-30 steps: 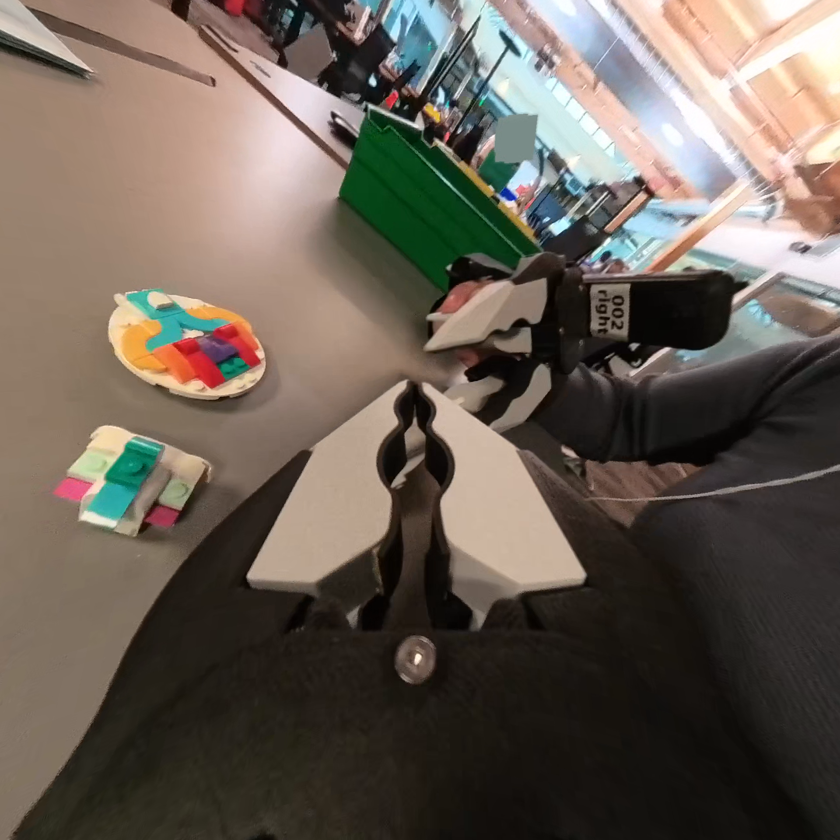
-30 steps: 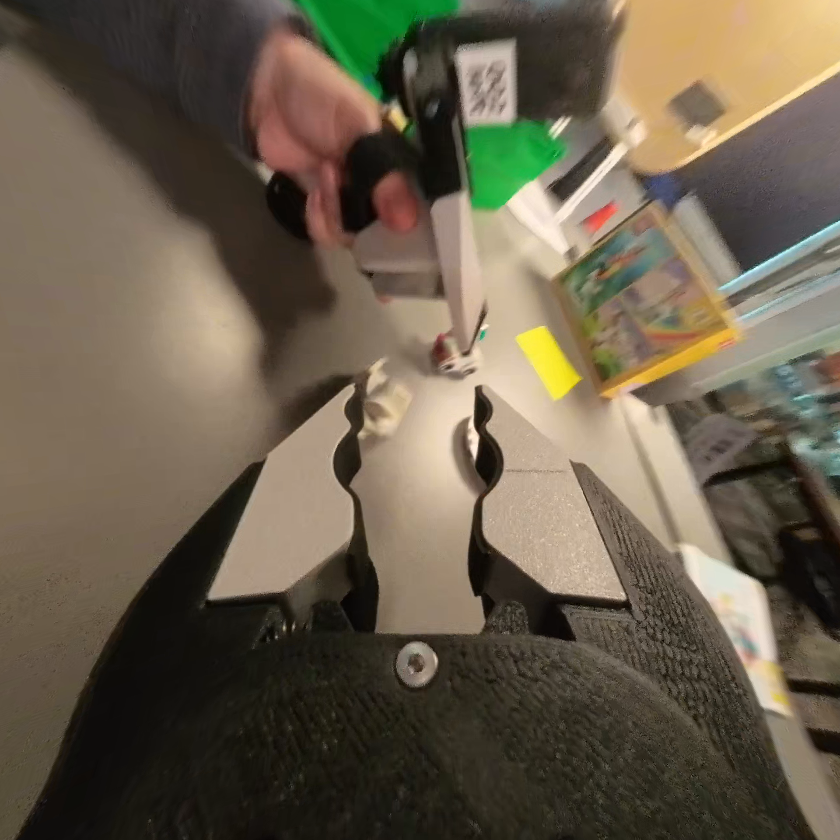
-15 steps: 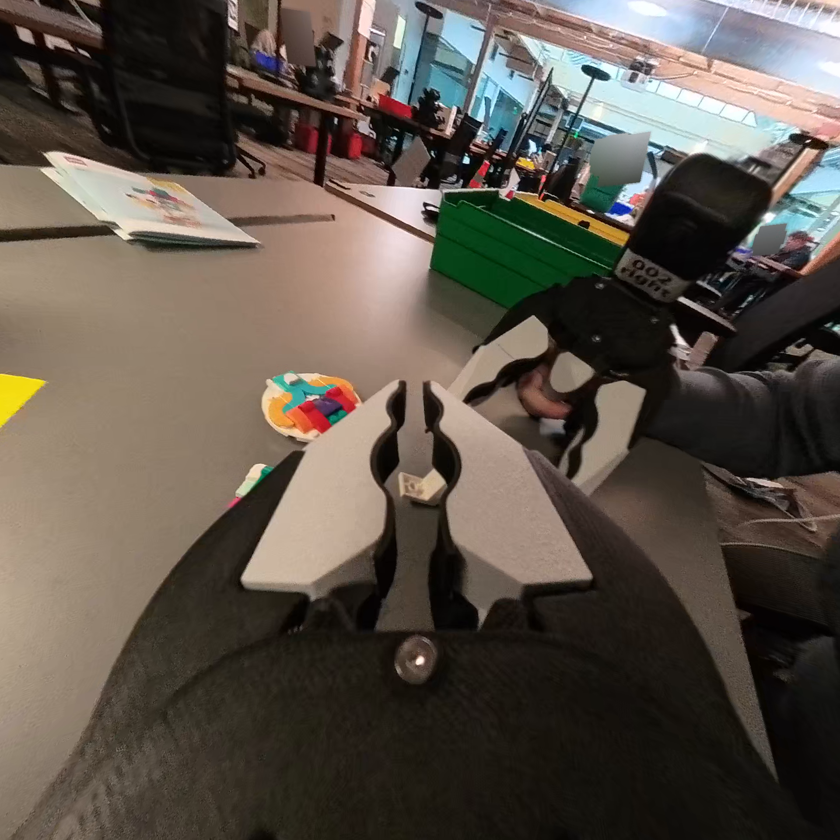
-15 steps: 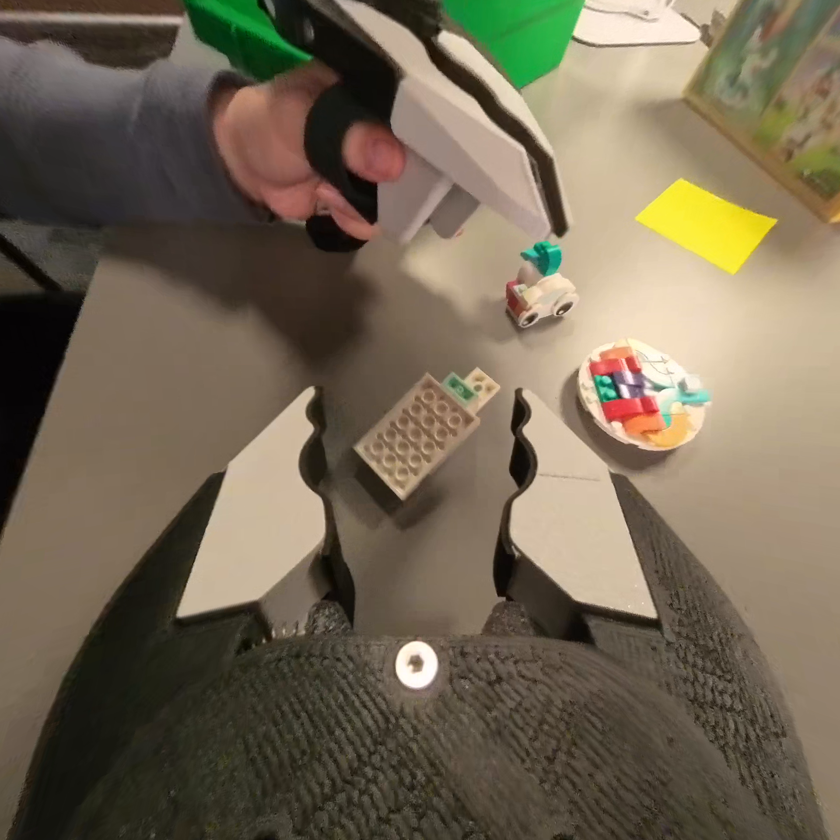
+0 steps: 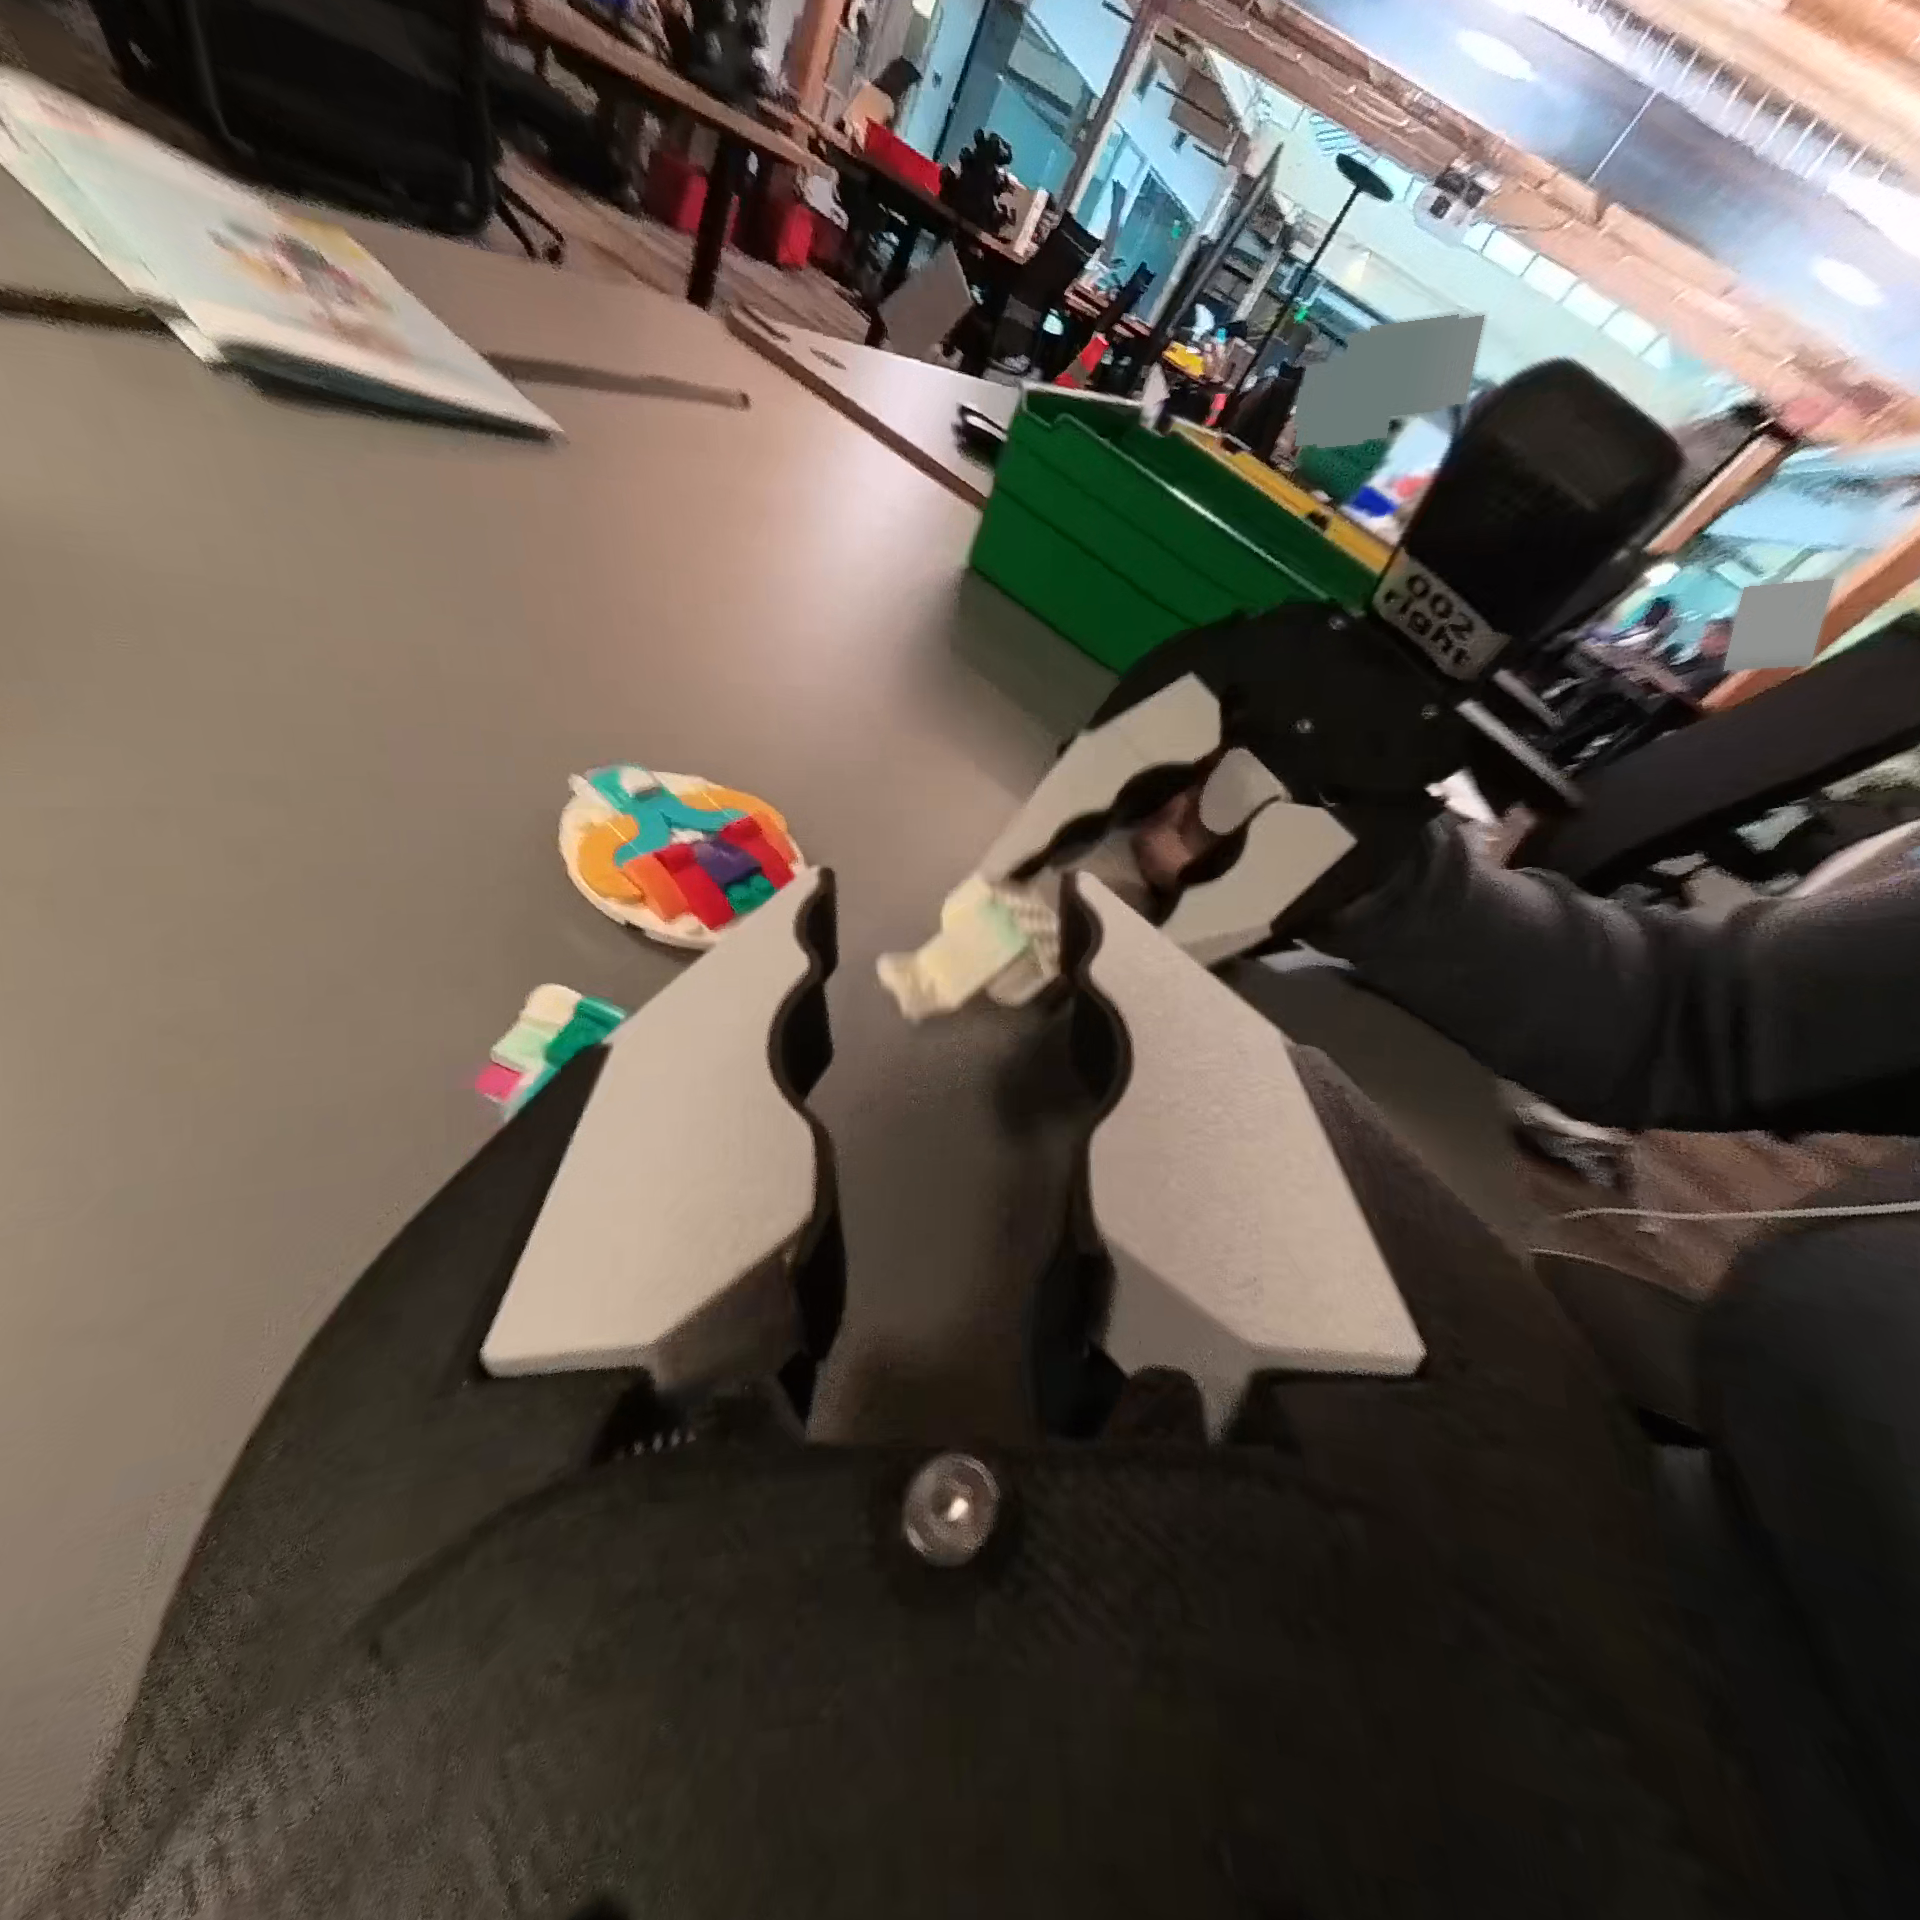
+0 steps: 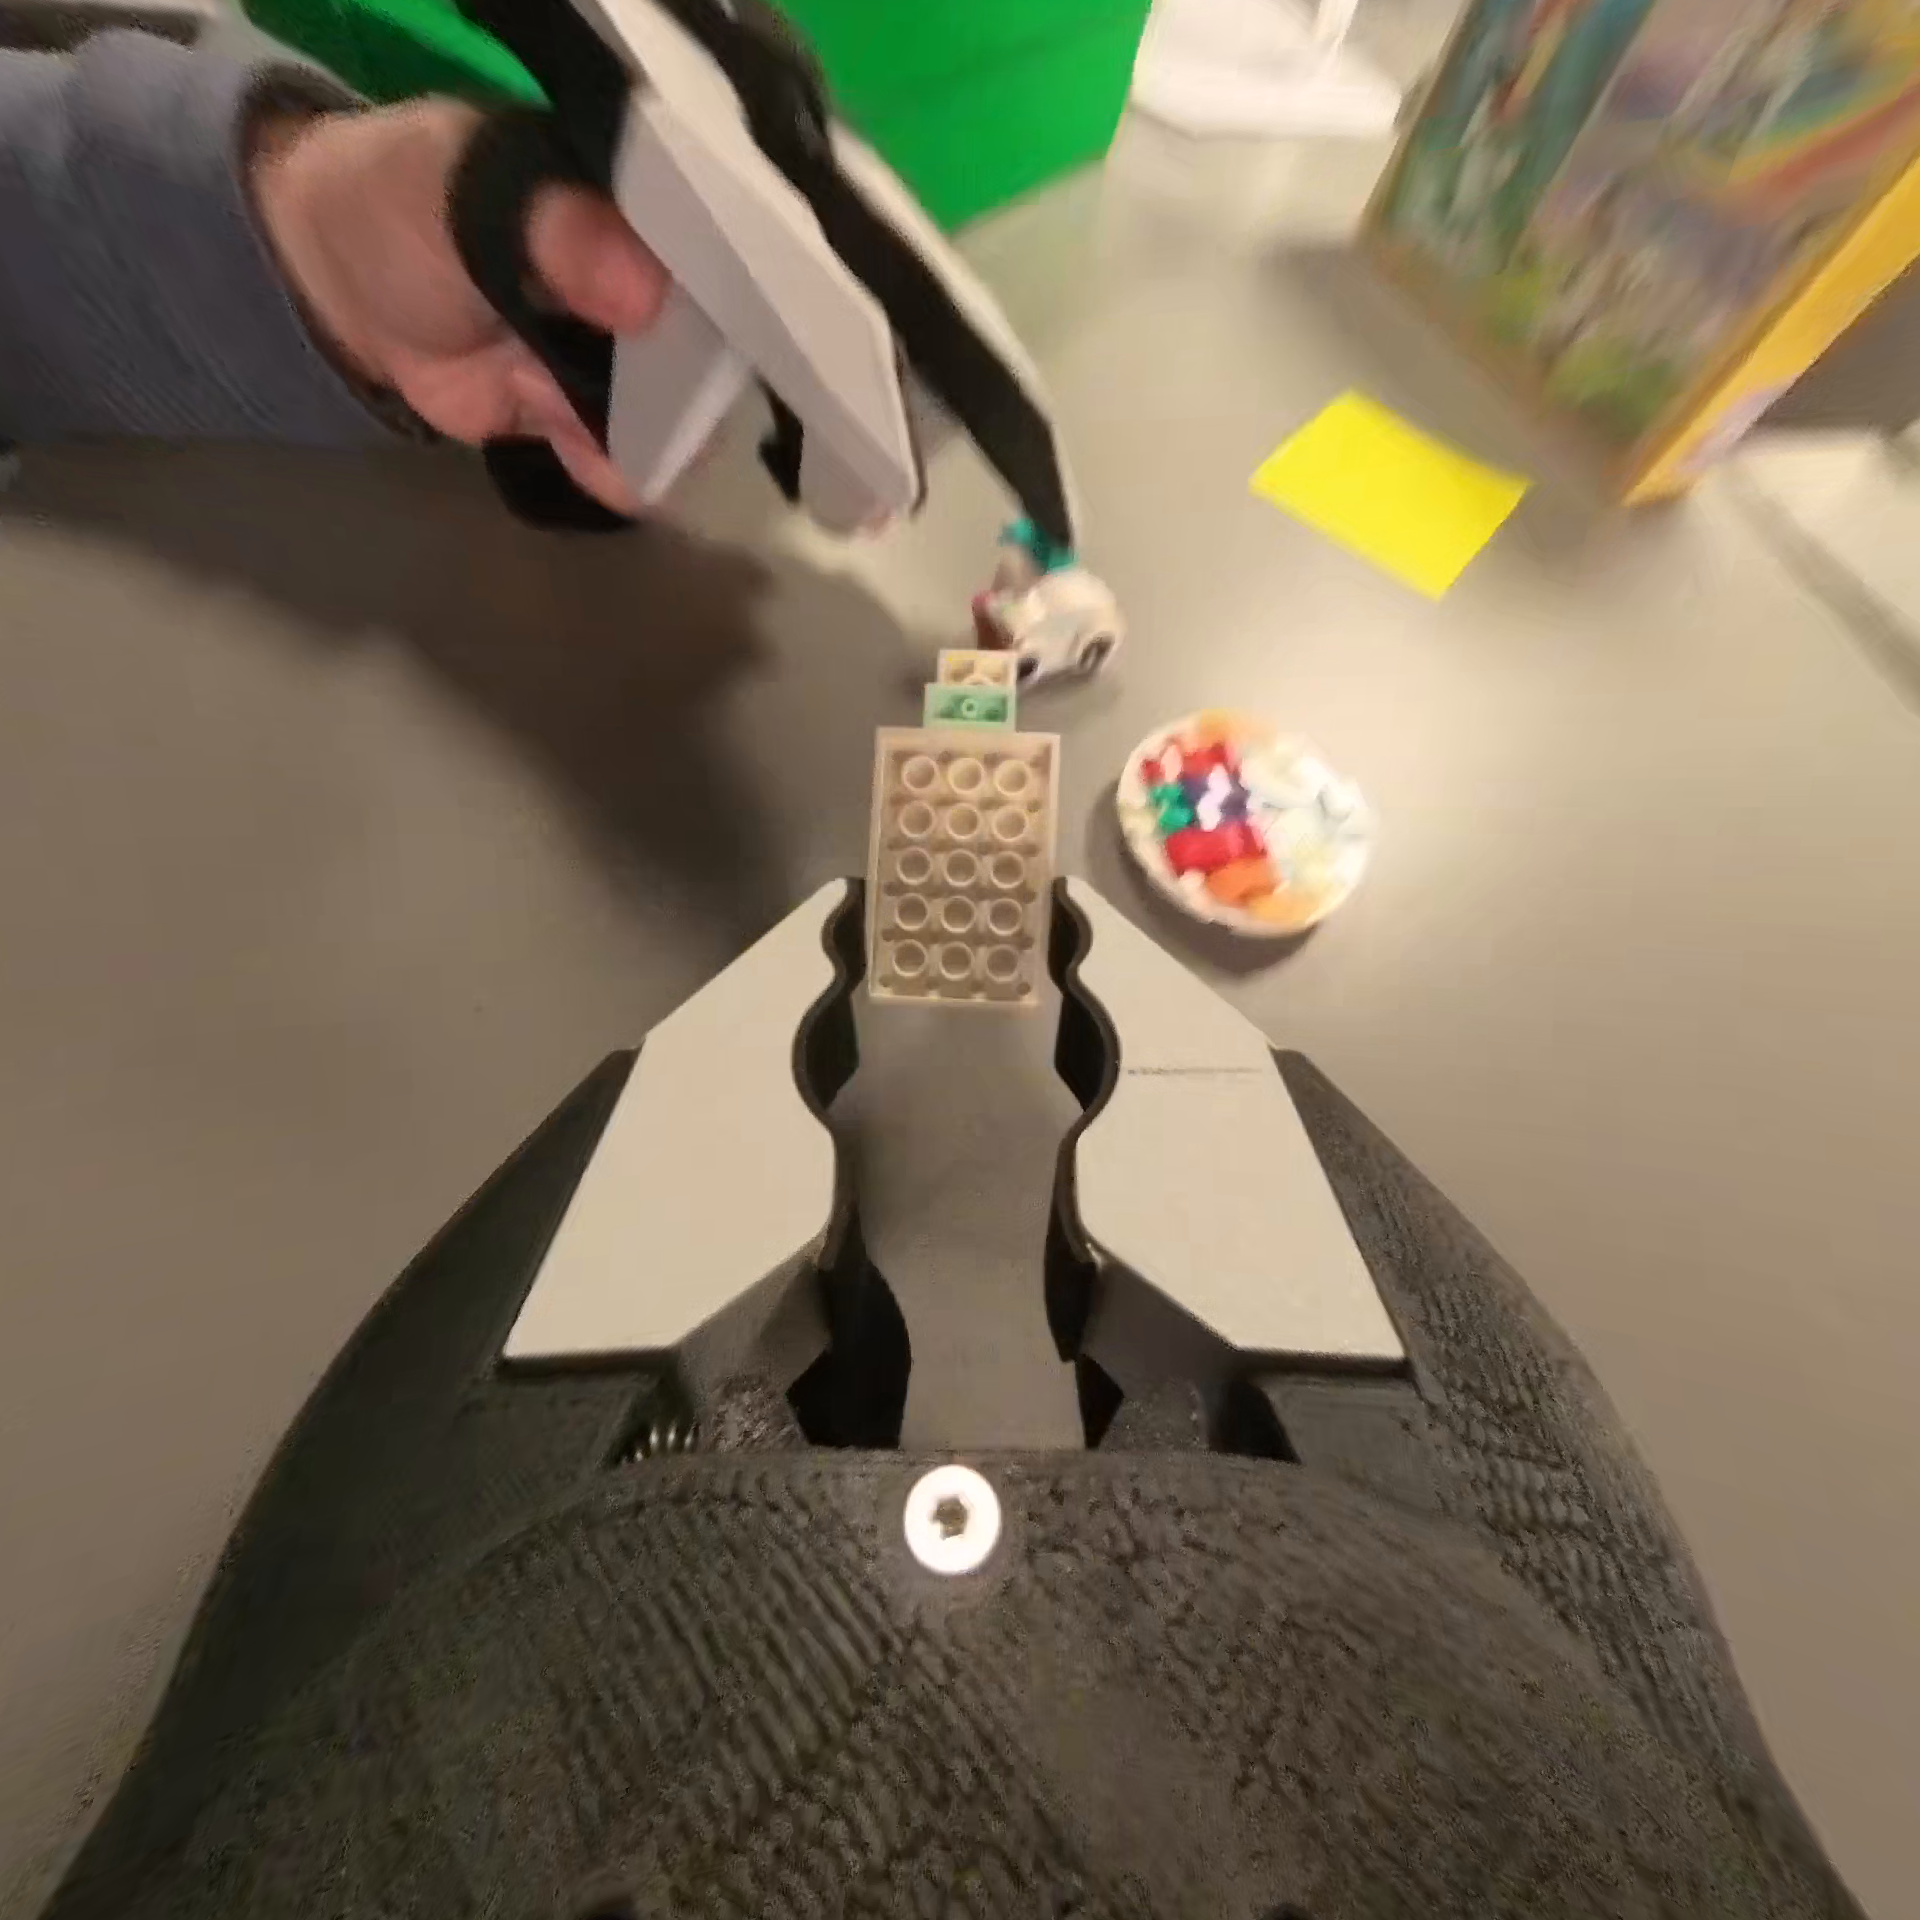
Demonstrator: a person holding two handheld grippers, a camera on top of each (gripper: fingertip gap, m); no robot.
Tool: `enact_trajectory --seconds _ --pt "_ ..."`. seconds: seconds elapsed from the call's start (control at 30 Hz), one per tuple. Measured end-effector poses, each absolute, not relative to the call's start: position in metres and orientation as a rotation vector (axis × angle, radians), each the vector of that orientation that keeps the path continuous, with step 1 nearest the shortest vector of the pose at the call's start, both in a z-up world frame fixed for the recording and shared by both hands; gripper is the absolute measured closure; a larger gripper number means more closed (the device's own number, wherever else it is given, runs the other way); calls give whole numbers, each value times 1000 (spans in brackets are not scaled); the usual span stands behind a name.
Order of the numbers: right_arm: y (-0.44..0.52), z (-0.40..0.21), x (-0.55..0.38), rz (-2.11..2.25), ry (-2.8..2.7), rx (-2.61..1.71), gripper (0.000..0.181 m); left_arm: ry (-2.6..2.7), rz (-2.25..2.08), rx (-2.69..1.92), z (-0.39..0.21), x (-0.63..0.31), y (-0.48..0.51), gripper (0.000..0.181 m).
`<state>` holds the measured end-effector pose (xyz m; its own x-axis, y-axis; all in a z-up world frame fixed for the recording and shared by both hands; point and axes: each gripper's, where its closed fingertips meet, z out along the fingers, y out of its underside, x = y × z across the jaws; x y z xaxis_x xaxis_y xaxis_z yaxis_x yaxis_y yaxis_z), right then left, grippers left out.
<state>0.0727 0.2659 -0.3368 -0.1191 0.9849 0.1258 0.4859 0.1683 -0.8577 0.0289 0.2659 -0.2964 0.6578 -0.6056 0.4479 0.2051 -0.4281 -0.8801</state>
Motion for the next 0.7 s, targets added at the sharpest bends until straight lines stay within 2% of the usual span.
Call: enact_trajectory --seconds 0.13,0.23,0.33,0.4,0.47,0.57,0.7 --pt "261 -308 74 811 -1678 -1080 148 260 -1219 -1803 -296 43 258 137" --pt "258 -309 75 730 -1717 -988 148 296 -1430 -1785 -292 59 245 152" --pt "254 -310 76 704 -1746 -925 148 258 -1475 -1762 -289 59 246 155" --pt "252 -310 76 711 -1751 -917 148 246 -1459 -1778 -291 58 247 169" --pt "258 -316 73 705 -1737 -1006 148 228 -1346 -1842 -300 53 253 175" --pt "276 -317 66 514 -1640 -1069 139 180 -1162 -1852 -301 43 264 178" --pt "256 -306 56 452 -1628 -951 136 168 -995 -1900 -311 41 271 178"
